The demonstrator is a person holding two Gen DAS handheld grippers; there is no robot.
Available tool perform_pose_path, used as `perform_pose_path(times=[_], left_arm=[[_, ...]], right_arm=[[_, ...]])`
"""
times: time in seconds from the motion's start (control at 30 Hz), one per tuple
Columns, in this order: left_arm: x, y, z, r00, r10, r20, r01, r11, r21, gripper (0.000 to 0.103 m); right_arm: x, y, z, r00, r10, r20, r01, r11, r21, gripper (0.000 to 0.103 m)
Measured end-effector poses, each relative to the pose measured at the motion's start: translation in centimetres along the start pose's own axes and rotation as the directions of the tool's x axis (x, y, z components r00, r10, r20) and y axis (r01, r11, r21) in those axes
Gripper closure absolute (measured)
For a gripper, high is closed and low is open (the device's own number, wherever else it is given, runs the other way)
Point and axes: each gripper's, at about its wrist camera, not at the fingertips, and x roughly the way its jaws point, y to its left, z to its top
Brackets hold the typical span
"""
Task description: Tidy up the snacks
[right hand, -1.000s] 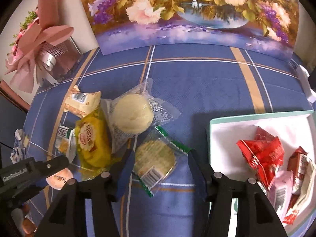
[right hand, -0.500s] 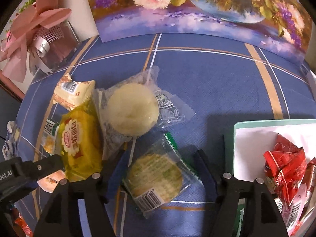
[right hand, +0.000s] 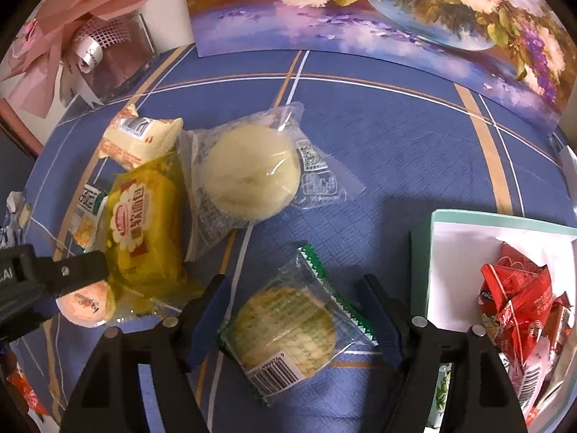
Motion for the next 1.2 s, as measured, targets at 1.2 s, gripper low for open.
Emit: perform_pose_path(times=[1.2], left_arm=[[1.1,3.3,-0.6,0.996,-0.069,-0.049,0.065,0.995,-0.077,0.054]], right_arm=[[-0.5,2.1,-4.2,0.996,-0.029,-0.084,0.015,0.987,-0.159,0.013]])
